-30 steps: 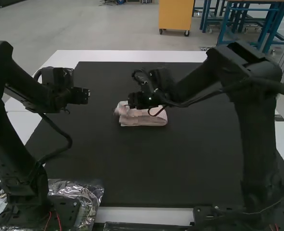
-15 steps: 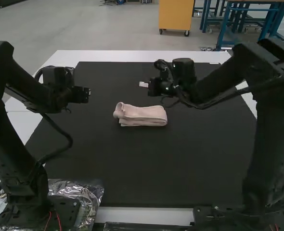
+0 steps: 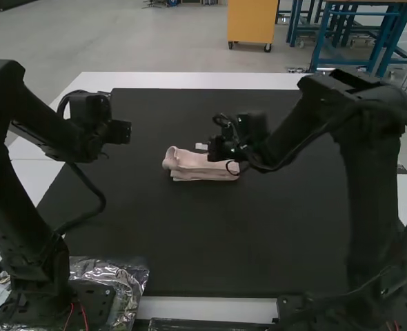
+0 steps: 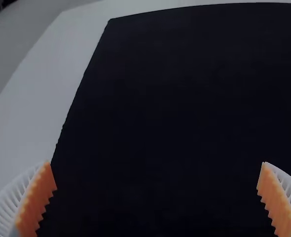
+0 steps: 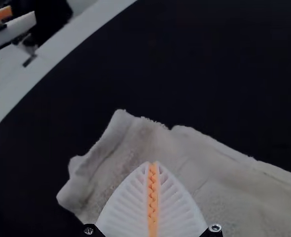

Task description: Fold the towel.

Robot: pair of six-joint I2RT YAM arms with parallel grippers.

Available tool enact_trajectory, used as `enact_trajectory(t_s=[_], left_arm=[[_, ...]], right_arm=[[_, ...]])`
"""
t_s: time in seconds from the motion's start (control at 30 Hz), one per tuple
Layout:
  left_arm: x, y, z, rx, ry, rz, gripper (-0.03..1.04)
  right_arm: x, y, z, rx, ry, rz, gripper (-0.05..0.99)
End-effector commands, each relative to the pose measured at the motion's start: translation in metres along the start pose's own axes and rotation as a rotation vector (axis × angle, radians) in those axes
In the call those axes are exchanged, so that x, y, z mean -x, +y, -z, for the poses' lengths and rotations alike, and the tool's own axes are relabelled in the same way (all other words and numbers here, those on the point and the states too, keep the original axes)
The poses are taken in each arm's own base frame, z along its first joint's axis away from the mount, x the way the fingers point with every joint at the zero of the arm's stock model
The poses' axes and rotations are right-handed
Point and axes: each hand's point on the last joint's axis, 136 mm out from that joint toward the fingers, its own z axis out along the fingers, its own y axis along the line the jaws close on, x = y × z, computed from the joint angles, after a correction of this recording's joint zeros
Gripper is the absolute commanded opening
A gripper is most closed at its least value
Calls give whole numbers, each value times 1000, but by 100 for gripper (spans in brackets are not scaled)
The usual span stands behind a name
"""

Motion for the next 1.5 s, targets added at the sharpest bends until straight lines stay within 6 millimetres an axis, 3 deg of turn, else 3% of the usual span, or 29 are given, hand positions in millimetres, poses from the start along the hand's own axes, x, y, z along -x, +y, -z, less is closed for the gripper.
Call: enact_trajectory(t_s=[0.0, 0.53, 0.67, 0.73, 0.87, 0.97, 1.07, 1.1, 1.27, 1.37, 1.47], left_arm=[[29, 8, 6, 31, -65, 3, 96], [86, 15, 23, 41, -152, 19, 96], [105, 10, 29, 26, -184, 20, 96], [116, 10, 35, 29, -205, 22, 96], [144, 7, 50, 34, -265, 10, 96], [169, 8, 67, 38, -317, 6, 96], [186, 15, 82, 49, -348, 4, 96], [191, 18, 88, 59, -359, 3, 96], [217, 35, 124, 102, -444, -15, 96], [234, 46, 151, 118, -506, -14, 96], [245, 55, 175, 134, -554, -8, 96]], right_arm=[[1, 10, -10, 37, -9, 14, -2], [-70, -20, -41, 18, 82, -34, -2], [-71, -20, -40, 20, 77, -52, -2], [-51, -16, -37, 25, 42, -59, -2], [27, 7, -14, 50, -86, -8, -2], [89, 18, 17, 35, -184, 16, 1], [147, 31, 57, 0, -292, 51, 24], [162, 34, 71, -24, -323, 56, 36], [219, 59, 144, -76, -445, 99, 89], [243, 71, 195, -109, -538, 129, 91], [254, 72, 242, -164, -594, 139, 91]])
